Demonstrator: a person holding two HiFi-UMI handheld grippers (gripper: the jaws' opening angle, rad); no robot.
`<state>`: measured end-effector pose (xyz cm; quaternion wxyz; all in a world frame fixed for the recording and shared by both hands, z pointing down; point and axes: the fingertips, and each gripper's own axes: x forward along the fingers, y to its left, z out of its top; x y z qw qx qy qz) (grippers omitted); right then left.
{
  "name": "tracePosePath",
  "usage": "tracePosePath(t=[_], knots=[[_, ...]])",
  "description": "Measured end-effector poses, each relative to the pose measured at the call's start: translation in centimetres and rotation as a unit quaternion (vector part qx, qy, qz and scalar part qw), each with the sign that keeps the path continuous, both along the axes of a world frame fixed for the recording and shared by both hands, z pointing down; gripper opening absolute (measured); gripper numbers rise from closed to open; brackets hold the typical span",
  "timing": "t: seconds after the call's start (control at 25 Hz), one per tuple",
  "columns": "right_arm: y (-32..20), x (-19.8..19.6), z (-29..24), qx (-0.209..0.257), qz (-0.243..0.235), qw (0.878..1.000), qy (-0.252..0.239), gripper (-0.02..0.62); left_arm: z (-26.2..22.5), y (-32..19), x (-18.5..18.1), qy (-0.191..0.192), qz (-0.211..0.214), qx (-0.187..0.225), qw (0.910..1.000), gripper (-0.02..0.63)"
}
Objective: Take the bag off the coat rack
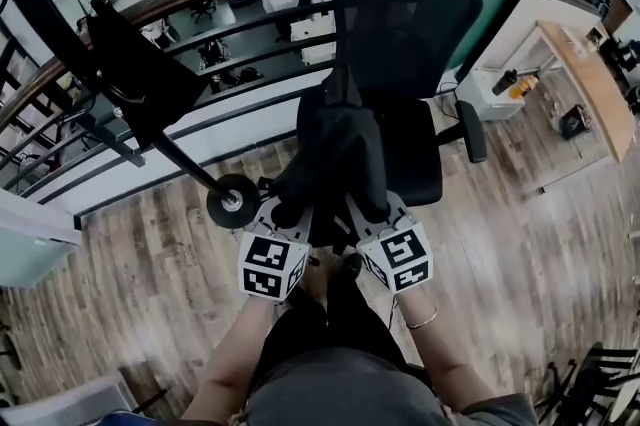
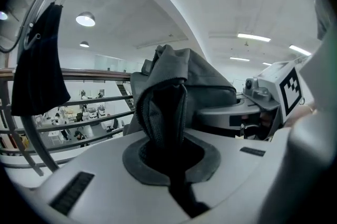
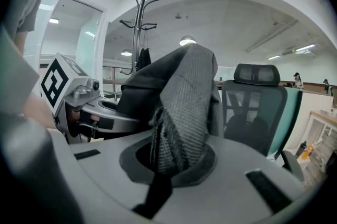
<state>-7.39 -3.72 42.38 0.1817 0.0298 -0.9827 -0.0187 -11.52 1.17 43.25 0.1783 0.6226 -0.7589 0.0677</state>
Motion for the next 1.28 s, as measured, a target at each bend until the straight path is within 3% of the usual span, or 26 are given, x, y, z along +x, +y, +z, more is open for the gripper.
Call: tracePosePath(t=[0.36, 0.92, 1.28], knots=[[-8.7, 2.5, 0.0, -0.010, 0.055, 0.998, 0.000, 0.011, 0.1, -9.1, 2.0, 0.001, 0.055, 0.000, 0.9985, 0.028], [-22.3, 5.3, 0.2, -0.015, 0.110, 0.994, -0.013, 0.011, 0.1, -23.5, 4.1, -0.017, 0.098, -0.001, 0.9950, 0.028], [-29.7, 5.7, 0.9, -0.020, 0.172, 0.985, -0.013, 0.011, 0.6, -31.6, 4.0, -0.028, 0.164, -0.010, 0.9860, 0.028]])
